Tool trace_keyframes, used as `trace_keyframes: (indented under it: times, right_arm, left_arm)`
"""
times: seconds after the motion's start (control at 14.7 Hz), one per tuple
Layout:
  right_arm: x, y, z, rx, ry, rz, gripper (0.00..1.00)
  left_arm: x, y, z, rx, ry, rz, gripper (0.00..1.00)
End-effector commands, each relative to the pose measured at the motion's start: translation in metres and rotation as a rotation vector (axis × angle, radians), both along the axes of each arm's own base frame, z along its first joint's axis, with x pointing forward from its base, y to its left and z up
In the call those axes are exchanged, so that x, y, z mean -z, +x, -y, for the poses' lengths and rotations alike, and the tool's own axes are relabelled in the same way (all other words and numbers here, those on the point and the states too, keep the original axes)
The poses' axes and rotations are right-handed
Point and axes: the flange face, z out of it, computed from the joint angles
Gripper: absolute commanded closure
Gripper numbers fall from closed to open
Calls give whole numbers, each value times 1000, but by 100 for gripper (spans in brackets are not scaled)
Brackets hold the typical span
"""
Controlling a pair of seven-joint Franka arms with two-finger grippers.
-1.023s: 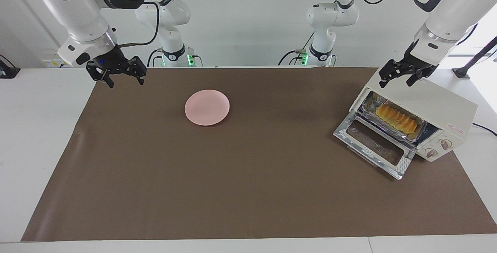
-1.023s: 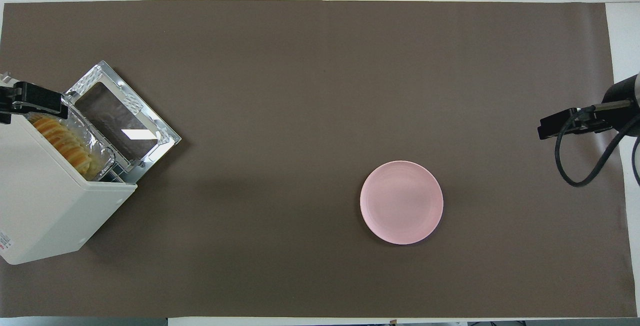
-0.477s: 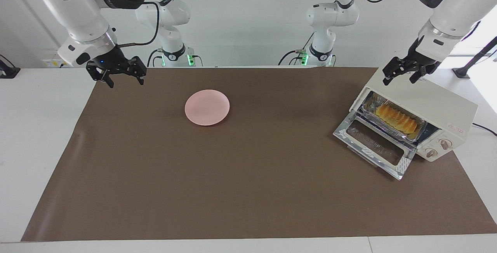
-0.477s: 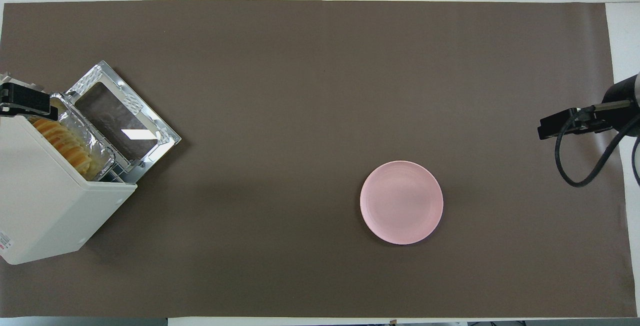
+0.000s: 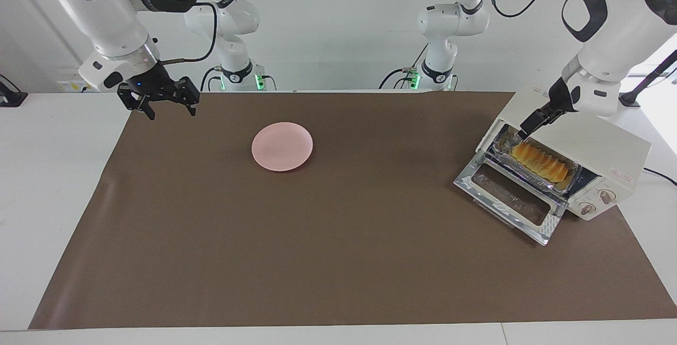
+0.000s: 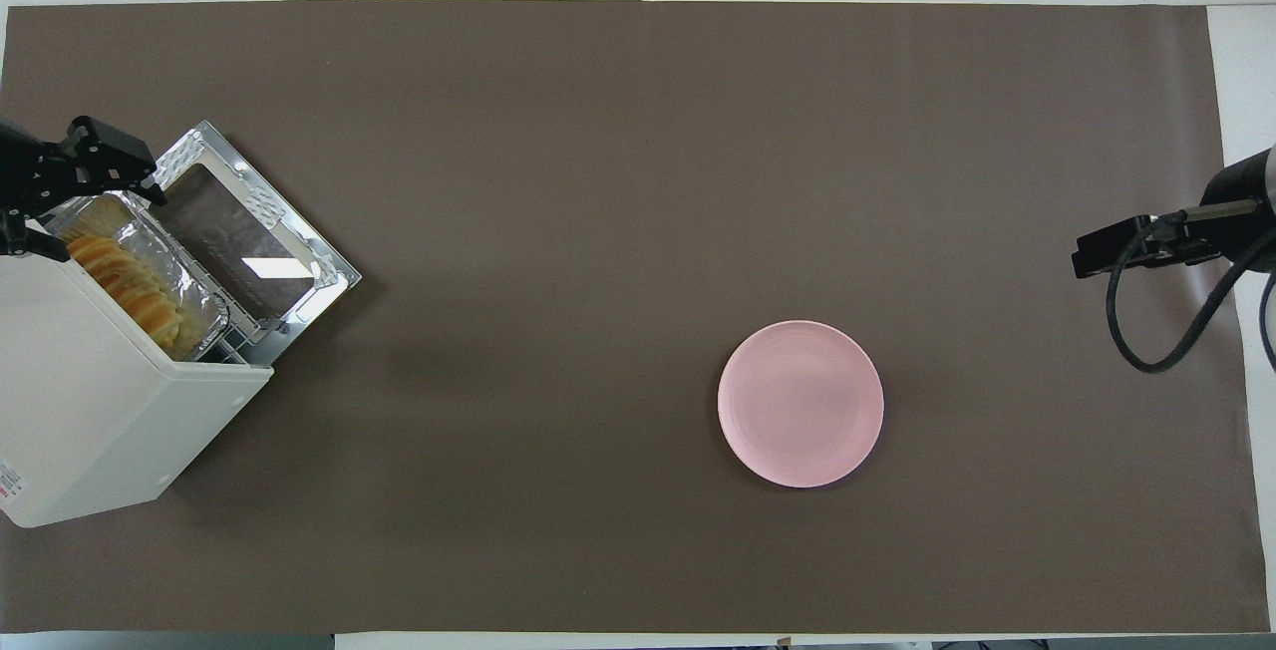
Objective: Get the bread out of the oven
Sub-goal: 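Reach the left gripper into the oven and grasp the foil tray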
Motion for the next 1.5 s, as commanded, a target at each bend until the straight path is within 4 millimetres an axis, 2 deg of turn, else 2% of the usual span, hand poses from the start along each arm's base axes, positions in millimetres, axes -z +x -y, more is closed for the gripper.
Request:
trace_keyframes:
  times: [0.0,0.2,0.34,0.68,0.95,1.02,1.09,1.16,1.23,1.43]
  right_arm:
    - [-2,-6,2,16,11,6,0]
    - [-2,-6,2,16,11,6,0]
    - [-2,-6,2,18,11,6,0]
    - [-2,-6,2,16,11,6,0]
    - [-2,-6,2,16,11,6,0]
    - [-2,-6,2,16,11,6,0]
    - [-2,-6,2,16,11,6,0]
    - [-2,-6,2,16,11,6,0]
    - [-2,-6,2,18,11,6,0]
    - [-2,-6,2,16,11,6,0]
  left_arm:
    - [26,27,2,-152,64,26,0]
    - [78,25,-3,-279,136,66,0]
    - [104,11,-4,-291,142,36,0]
    - [148,-6,-3,-298,154,21,0]
    - [167,-13,0,-289,152,24,0]
    - [173,-16,-1,-283,148,32,12]
    - [175,-17,0,-279,148,32,43]
    - [174,-17,-2,-279,147,33,86]
    - [173,-16,-1,-264,146,34,100]
    - [162,-7,4,-176,145,34,100]
